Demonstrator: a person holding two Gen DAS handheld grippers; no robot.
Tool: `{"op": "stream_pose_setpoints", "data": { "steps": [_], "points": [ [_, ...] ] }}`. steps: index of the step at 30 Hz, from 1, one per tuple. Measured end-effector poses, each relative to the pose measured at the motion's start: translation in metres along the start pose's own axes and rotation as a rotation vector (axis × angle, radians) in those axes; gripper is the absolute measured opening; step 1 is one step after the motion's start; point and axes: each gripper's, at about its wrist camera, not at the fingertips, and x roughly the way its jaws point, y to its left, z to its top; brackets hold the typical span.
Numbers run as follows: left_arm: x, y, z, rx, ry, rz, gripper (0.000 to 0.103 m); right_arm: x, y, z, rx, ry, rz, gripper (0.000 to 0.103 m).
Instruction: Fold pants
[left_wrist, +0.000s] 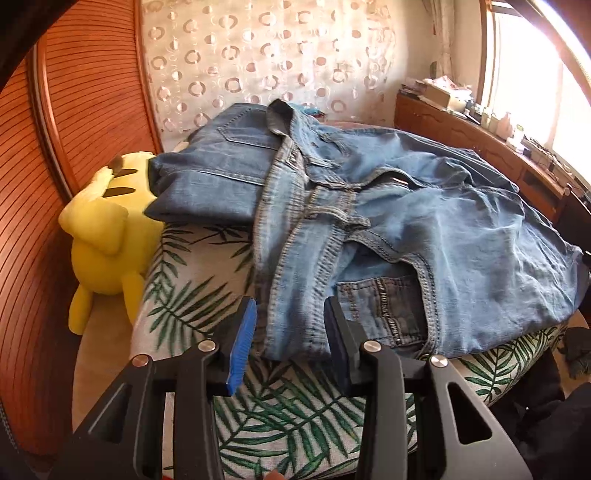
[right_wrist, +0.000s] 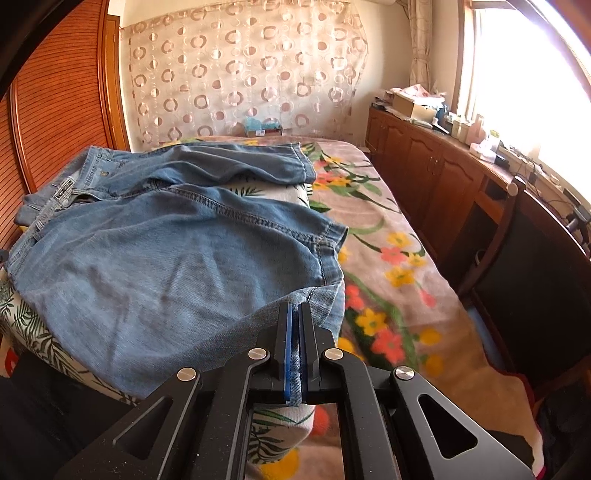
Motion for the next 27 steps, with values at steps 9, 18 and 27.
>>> {"op": "stream_pose_setpoints", "data": {
  "steps": [9,18,27],
  "points": [
    [0.008,-0.011,0.004,0.01,-0.012,0.027,0.039,0.003,0.001,0.003,-0.002,-0.027,0.016,0.003],
    [0.006,-0.012,0.008,0.004,-0.029,0.006,0.008,0.008,0.005,0.007,-0.008,-0.065,0.055,0.003],
    [-0.009,-0.009,0.014,0.022,-0.052,0.02,0.017,0.016,0.007,0.013,-0.039,-0.095,0.086,0.003]
  ]
}}
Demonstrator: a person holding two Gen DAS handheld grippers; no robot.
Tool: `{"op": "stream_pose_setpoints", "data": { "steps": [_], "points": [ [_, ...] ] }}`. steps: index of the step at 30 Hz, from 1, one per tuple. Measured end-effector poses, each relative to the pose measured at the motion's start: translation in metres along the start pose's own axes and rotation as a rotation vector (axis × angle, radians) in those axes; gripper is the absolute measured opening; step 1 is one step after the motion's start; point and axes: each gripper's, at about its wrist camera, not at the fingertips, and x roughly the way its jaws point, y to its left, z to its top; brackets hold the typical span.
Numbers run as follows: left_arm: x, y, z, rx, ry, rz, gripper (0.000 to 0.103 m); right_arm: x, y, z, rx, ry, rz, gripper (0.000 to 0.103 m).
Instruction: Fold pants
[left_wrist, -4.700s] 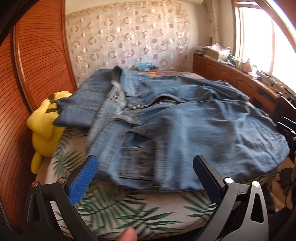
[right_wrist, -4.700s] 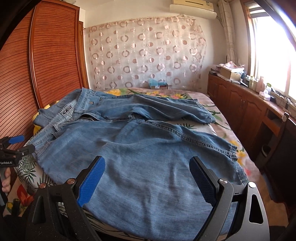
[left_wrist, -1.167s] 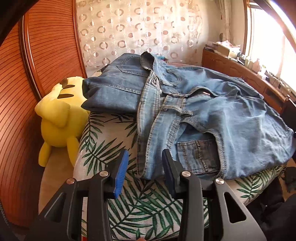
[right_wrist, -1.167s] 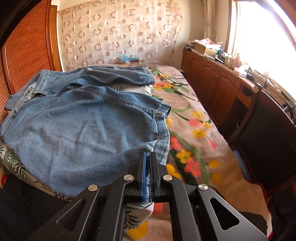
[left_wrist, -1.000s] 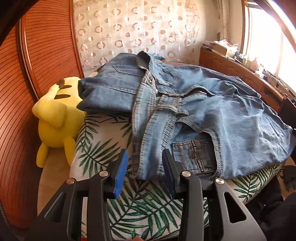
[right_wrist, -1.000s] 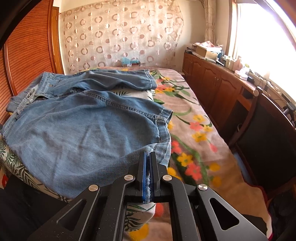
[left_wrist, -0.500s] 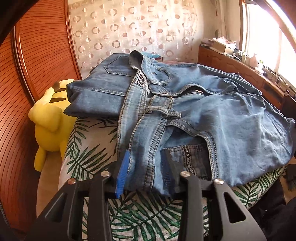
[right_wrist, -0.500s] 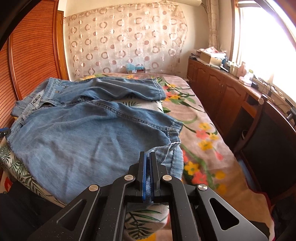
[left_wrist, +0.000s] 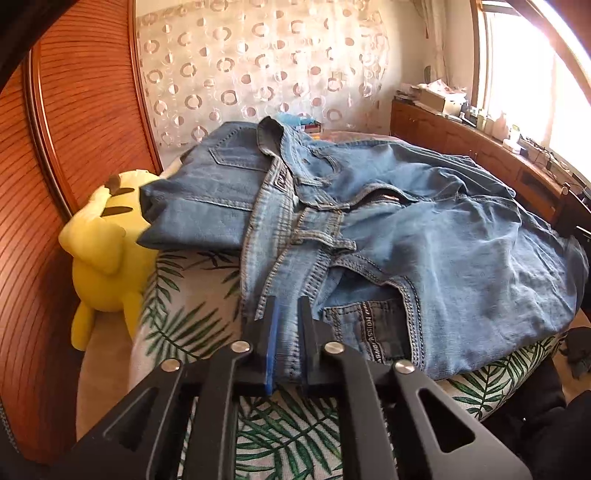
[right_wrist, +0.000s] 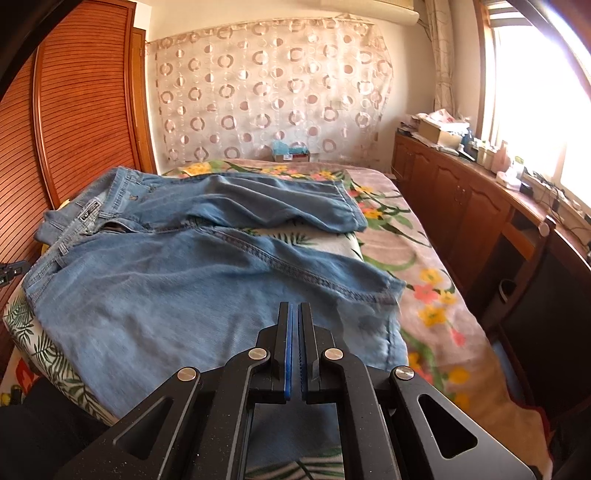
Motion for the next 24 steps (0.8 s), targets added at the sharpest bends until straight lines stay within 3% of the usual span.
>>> {"op": "stream_pose_setpoints", "data": {
  "steps": [2,7,8,9,24],
  "points": [
    [-0.004,0.005,0.001,-0.002,-0.008,0.005,0.024,0.003,0.001,0.0,-0.004,-0.002,0.006,0.003],
    [-0.007,0.016,0.0,-0.024,-0.022,-0.025,0.058,0.011,0.003,-0.001,-0.019,0.009,0.018,0.003],
    [-0.008,0.018,-0.001,-0.028,-0.023,-0.021,0.076,0.012,0.004,-0.001,-0.023,0.013,0.018,0.003],
    [-0.008,0.019,-0.003,-0.033,-0.027,-0.017,0.087,0.013,0.003,-0.002,-0.027,0.016,0.018,0.003],
    [0.015,0.024,-0.025,-0.048,0.043,-0.043,0.087,0.007,-0.019,-0.006,0.021,0.096,0.002,0.003]
  ]
}}
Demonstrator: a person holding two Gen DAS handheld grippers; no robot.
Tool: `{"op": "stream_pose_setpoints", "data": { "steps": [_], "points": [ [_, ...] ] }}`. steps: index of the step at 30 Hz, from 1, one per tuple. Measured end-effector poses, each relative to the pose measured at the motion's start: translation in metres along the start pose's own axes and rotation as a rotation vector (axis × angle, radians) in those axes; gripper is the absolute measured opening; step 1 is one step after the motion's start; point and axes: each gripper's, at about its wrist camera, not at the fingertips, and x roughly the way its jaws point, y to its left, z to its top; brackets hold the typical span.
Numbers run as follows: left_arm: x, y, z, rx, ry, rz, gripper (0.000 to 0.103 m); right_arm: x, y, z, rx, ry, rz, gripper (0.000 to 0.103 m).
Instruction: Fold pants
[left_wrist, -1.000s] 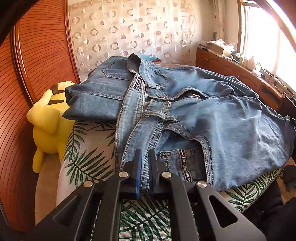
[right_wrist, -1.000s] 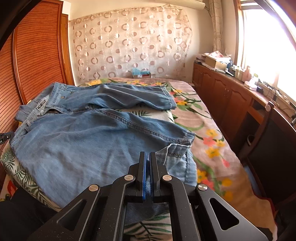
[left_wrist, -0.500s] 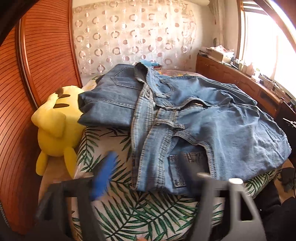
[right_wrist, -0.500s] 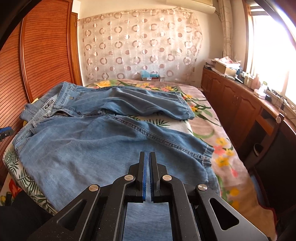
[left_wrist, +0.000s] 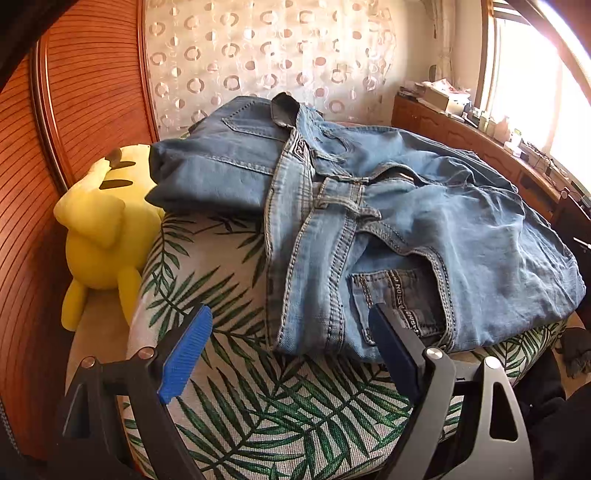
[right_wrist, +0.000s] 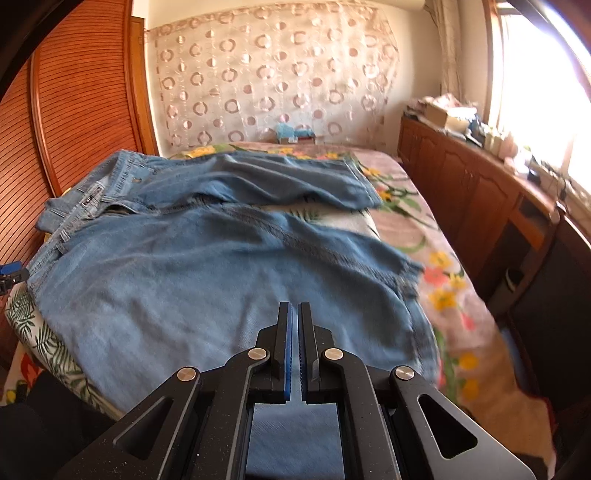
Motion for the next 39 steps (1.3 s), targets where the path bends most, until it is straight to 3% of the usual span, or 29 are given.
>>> {"op": "stream_pose_setpoints", "data": {
  "steps": [2,4,6,8,11,16,19,21,23,24,30,39],
  "points": [
    [0.002,0.0,-0.001,-0.001,0.003,-0.002,0.087,-0.004,-0.013,-0.005,0.02,0.024,-0.016,0.004],
    [0.005,0.0,-0.001,-0.004,0.014,0.005,0.087,-0.005,-0.028,-0.012,0.045,0.048,-0.036,0.013],
    [0.008,0.001,-0.002,-0.012,0.022,0.005,0.083,-0.007,-0.046,-0.018,0.092,0.06,-0.055,0.033],
    [0.012,0.003,-0.003,-0.027,0.031,-0.009,0.074,-0.008,-0.057,-0.023,0.121,0.075,-0.055,0.044],
    [0.017,0.002,-0.006,-0.04,0.045,-0.043,0.06,-0.006,-0.062,-0.027,0.129,0.098,-0.05,0.044],
    [0.02,0.0,-0.004,-0.036,0.046,-0.028,0.059,-0.003,-0.068,-0.025,0.156,0.118,-0.014,0.044],
    [0.02,-0.004,-0.002,-0.023,0.05,-0.044,0.043,-0.005,-0.073,-0.025,0.158,0.117,0.0,0.043],
    [0.019,-0.007,-0.002,-0.017,0.054,-0.054,0.034,-0.008,-0.072,-0.024,0.139,0.112,0.011,0.029],
    [0.018,-0.007,-0.002,-0.026,0.054,-0.061,0.03,-0.007,-0.069,-0.026,0.106,0.109,-0.023,0.023],
    [0.016,-0.007,-0.002,-0.025,0.053,-0.064,0.028,-0.007,-0.067,-0.025,0.089,0.11,-0.038,0.019],
    [-0.006,-0.019,0.003,0.016,0.006,-0.042,0.021,-0.022,-0.06,-0.019,0.05,0.055,-0.065,0.018],
    [-0.056,-0.036,0.021,0.039,-0.129,-0.024,0.018,-0.064,-0.049,0.002,0.014,-0.082,-0.088,0.018]
  ]
}}
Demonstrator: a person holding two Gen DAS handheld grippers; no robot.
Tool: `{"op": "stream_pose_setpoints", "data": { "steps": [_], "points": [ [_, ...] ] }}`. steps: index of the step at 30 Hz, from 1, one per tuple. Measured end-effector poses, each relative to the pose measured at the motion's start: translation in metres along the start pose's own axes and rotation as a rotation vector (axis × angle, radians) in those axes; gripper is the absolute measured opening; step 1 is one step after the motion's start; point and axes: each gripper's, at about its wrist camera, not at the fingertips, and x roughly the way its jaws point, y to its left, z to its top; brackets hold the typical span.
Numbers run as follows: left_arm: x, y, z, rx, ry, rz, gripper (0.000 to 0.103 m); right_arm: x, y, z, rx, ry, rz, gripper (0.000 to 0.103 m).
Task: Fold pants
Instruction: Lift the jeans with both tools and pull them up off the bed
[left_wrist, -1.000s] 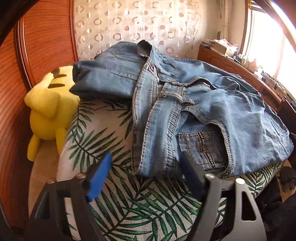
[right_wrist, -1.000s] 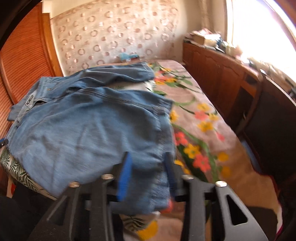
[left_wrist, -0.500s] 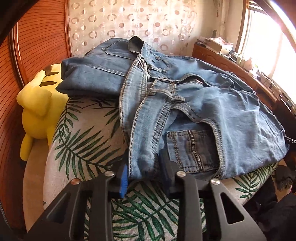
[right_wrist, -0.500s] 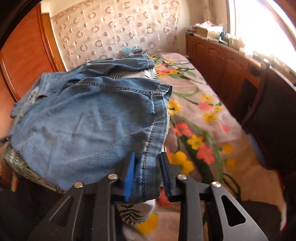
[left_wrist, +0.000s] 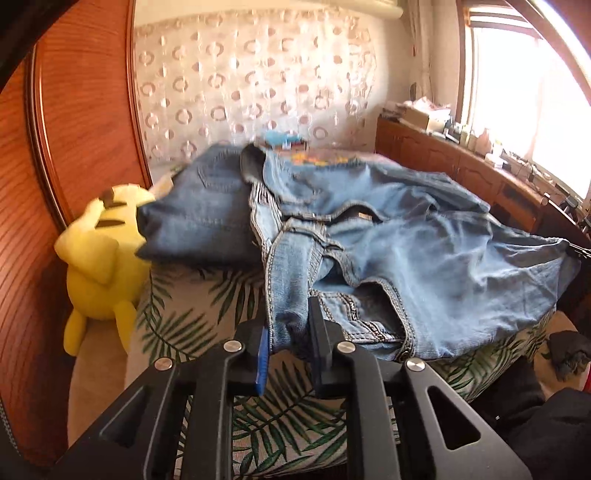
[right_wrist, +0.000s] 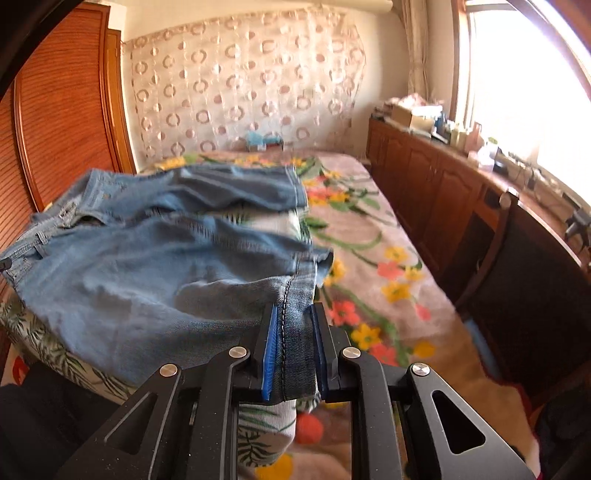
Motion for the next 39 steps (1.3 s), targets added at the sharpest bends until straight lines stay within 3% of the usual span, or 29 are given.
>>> {"op": "stream_pose_setpoints", "data": {
  "steps": [12,22,27,34,39],
  "points": [
    [-0.058,0.014,0.016,-0.034,-0.129,0.021,0.017,-0.039,0.0,0.015,-0.044,-0.118,0.023,0.017],
    [-0.097,0.019,0.034,-0.013,-0.227,0.022,0.017,-0.059,-0.003,0.007,-0.079,-0.198,0.04,0.017],
    [-0.082,0.017,0.04,0.009,-0.207,0.026,0.017,-0.047,-0.01,0.007,-0.084,-0.224,0.035,0.017],
    [-0.028,0.016,0.047,0.028,-0.136,0.02,0.017,-0.008,-0.006,0.014,-0.081,-0.237,0.017,0.017],
    [-0.013,0.011,0.056,0.033,-0.133,0.015,0.017,0.022,0.002,0.023,-0.096,-0.221,-0.002,0.017]
  ]
}}
